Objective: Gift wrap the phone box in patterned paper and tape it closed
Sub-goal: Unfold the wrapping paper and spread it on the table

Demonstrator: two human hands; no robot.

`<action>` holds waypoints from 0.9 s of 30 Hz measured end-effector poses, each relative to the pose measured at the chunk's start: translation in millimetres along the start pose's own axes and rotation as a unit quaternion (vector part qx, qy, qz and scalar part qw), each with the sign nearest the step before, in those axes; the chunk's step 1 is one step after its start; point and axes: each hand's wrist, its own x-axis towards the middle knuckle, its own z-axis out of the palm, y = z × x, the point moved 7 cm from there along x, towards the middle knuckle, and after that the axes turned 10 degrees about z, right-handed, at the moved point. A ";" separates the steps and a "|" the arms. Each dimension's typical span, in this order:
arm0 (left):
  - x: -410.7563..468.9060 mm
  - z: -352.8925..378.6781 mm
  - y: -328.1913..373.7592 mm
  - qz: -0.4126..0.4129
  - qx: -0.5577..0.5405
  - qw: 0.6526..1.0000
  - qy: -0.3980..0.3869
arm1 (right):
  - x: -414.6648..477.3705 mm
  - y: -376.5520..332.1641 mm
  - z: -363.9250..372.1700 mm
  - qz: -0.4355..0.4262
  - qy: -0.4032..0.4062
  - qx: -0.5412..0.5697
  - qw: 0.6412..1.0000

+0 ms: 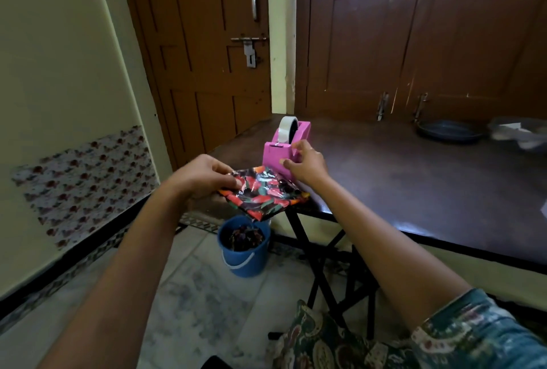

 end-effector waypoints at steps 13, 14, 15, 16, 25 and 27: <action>67.4 148.7 77.8 0.078 -0.306 0.948 0.032 | -25.6 101.5 -151.6 0.199 -0.035 0.289 0.936; 77.5 166.0 82.8 0.076 -0.320 0.944 0.022 | -27.4 108.8 -155.2 0.199 -0.053 0.309 0.929; 85.6 180.7 85.3 0.072 -0.328 0.942 0.011 | -28.1 114.9 -157.3 0.197 -0.058 0.323 0.924; 93.1 196.7 89.1 0.069 -0.331 0.941 -0.005 | -27.0 122.1 -162.9 0.194 -0.048 0.336 0.920; 145.7 240.0 124.8 0.236 -0.084 0.968 0.026 | 13.5 160.9 -199.6 0.196 0.050 0.380 0.902; 150.3 257.5 137.3 0.251 -0.101 0.961 -0.054 | 20.0 162.9 -198.2 0.192 0.045 0.388 0.901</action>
